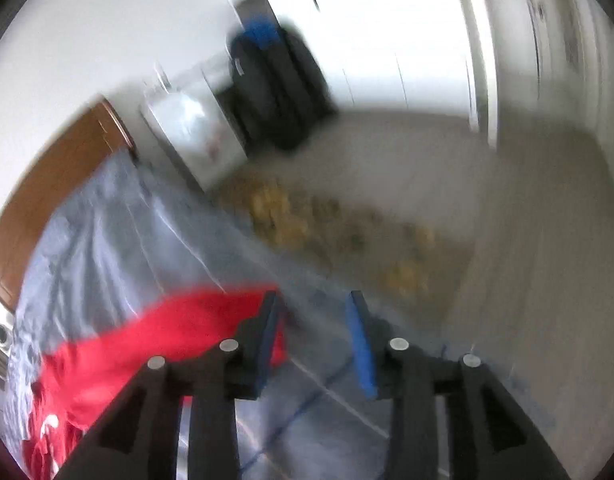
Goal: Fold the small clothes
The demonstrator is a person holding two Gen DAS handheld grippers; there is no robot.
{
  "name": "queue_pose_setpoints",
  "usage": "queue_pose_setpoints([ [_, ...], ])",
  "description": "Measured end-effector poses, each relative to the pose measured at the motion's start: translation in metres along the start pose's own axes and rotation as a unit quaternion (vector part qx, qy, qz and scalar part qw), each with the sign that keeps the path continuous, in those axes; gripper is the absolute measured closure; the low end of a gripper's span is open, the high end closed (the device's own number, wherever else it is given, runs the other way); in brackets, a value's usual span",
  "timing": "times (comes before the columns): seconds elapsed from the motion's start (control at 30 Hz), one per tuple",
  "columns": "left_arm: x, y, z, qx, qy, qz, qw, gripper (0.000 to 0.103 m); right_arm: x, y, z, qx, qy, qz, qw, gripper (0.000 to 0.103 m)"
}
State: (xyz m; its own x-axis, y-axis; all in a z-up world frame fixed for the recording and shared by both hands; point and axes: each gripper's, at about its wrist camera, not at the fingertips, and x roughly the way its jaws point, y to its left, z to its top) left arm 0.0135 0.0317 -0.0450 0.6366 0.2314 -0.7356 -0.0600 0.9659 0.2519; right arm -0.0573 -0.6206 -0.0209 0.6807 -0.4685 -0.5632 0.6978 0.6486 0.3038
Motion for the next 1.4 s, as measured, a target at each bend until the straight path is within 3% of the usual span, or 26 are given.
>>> queue_pose_setpoints([
  [0.13, -0.025, -0.022, 0.045, 0.051, -0.016, -0.080, 0.9953, 0.015, 0.027, 0.029, -0.011, -0.062, 0.087, 0.100, 0.989, 0.066],
  [0.2, -0.034, -0.038, 0.075, 0.086, -0.029, -0.120, 0.9886, 0.006, 0.046, 0.030, -0.020, -0.062, 0.143, 0.091, 0.984, 0.063],
  [0.3, -0.035, -0.073, 0.109, 0.154, -0.045, -0.158, 0.9743, 0.005, 0.038, 0.019, -0.020, -0.033, 0.120, 0.063, 0.990, 0.065],
  [0.43, -0.001, -0.148, 0.133, 0.258, -0.065, -0.131, 0.9551, 0.005, 0.018, 0.002, -0.017, 0.018, 0.078, 0.055, 0.995, 0.057],
  [0.5, 0.023, -0.177, 0.135, 0.287, -0.059, -0.113, 0.9493, 0.012, 0.010, -0.005, -0.019, 0.042, 0.067, 0.058, 0.995, 0.057],
  [0.6, 0.055, -0.206, 0.134, 0.310, -0.048, -0.087, 0.9456, 0.019, 0.009, -0.012, -0.013, 0.050, 0.059, 0.058, 0.995, 0.057],
  [0.63, 0.062, -0.209, 0.134, 0.306, -0.045, -0.078, 0.9477, 0.026, 0.008, -0.011, -0.012, 0.048, 0.057, 0.057, 0.996, 0.057],
  [0.7, 0.081, -0.208, 0.139, 0.270, -0.017, -0.085, 0.9589, 0.061, 0.007, -0.008, -0.010, 0.035, 0.055, 0.060, 0.996, 0.057],
  [0.73, 0.085, -0.202, 0.143, 0.238, 0.001, -0.105, 0.9655, 0.099, 0.006, -0.007, -0.009, 0.029, 0.054, 0.060, 0.996, 0.057],
  [0.8, 0.079, -0.180, 0.152, 0.173, -0.001, -0.115, 0.9783, 0.097, 0.004, -0.001, -0.009, 0.008, 0.050, 0.059, 0.997, 0.057],
  [0.87, 0.066, -0.153, 0.161, 0.117, -0.016, -0.125, 0.9851, 0.097, 0.002, 0.005, -0.009, -0.011, 0.046, 0.062, 0.997, 0.057],
  [0.97, 0.047, -0.072, 0.177, -0.001, -0.032, -0.129, 0.9912, 0.097, -0.001, 0.010, -0.010, -0.024, 0.040, 0.067, 0.997, 0.057],
  [1.03, 0.044, -0.001, 0.181, -0.089, -0.038, -0.091, 0.9911, 0.097, -0.004, 0.013, -0.010, -0.031, 0.032, 0.069, 0.997, 0.057],
  [1.1, 0.049, 0.059, 0.176, -0.152, -0.038, -0.024, 0.9874, 0.097, -0.006, 0.015, -0.010, -0.038, 0.026, 0.071, 0.996, 0.057],
  [1.2, 0.070, 0.140, 0.149, -0.224, -0.005, 0.089, 0.9704, 0.097, -0.008, 0.021, -0.011, -0.054, 0.021, 0.072, 0.996, 0.057],
  [1.27, 0.084, 0.168, 0.128, -0.259, 0.021, 0.111, 0.9592, 0.097, -0.008, 0.026, -0.012, -0.065, 0.022, 0.073, 0.995, 0.057],
  [1.33, 0.106, 0.188, 0.102, -0.301, 0.059, 0.100, 0.9464, 0.097, -0.007, 0.031, -0.014, -0.074, 0.025, 0.072, 0.994, 0.057],
  [1.4, 0.120, 0.190, 0.089, -0.314, 0.077, 0.096, 0.9415, 0.097, -0.007, 0.037, -0.016, -0.084, 0.026, 0.070, 0.994, 0.057],
])
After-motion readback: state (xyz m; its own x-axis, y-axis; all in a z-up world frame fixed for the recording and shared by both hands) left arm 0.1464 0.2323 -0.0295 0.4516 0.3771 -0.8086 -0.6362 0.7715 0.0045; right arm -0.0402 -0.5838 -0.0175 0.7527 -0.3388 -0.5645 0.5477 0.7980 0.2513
